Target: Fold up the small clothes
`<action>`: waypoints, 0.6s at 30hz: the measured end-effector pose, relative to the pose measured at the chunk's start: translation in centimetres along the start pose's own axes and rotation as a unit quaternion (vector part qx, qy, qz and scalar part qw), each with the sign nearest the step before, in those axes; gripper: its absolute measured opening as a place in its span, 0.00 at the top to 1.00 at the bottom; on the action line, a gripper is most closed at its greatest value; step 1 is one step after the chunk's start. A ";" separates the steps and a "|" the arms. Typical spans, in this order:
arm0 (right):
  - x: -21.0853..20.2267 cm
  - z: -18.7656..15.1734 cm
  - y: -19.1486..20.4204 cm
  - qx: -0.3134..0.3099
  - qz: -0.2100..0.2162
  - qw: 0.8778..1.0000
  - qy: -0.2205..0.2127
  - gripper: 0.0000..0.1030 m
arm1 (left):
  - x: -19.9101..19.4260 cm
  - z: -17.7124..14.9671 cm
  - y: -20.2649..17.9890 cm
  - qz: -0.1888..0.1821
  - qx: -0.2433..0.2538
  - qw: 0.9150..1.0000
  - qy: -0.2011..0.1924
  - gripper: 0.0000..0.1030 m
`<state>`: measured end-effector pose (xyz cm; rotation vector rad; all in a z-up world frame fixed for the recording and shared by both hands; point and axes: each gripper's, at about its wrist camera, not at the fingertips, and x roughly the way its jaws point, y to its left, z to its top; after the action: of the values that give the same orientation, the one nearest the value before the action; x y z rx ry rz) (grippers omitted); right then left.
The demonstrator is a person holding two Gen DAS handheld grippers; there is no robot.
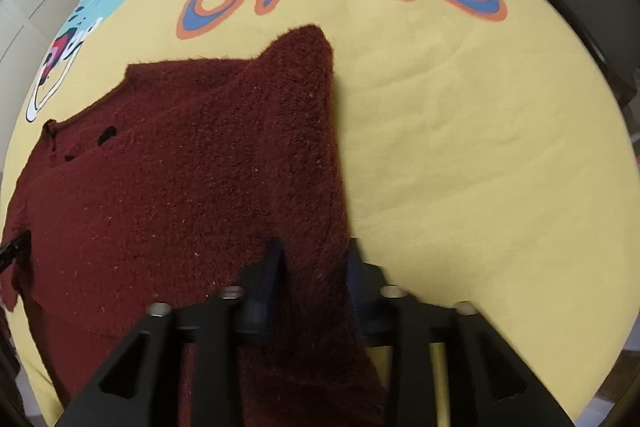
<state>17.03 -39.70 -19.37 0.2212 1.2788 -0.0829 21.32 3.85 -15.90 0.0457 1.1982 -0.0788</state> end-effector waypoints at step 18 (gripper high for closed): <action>-6.7 -3.2 14.7 -0.164 0.028 0.974 -0.155 0.01 | -4.1 0.2 -7.4 -0.063 0.043 0.991 -0.109 0.01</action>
<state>14.78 -25.05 -12.08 -0.0407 0.9573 0.1372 19.39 -3.40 -12.01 0.0364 0.9785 -0.2407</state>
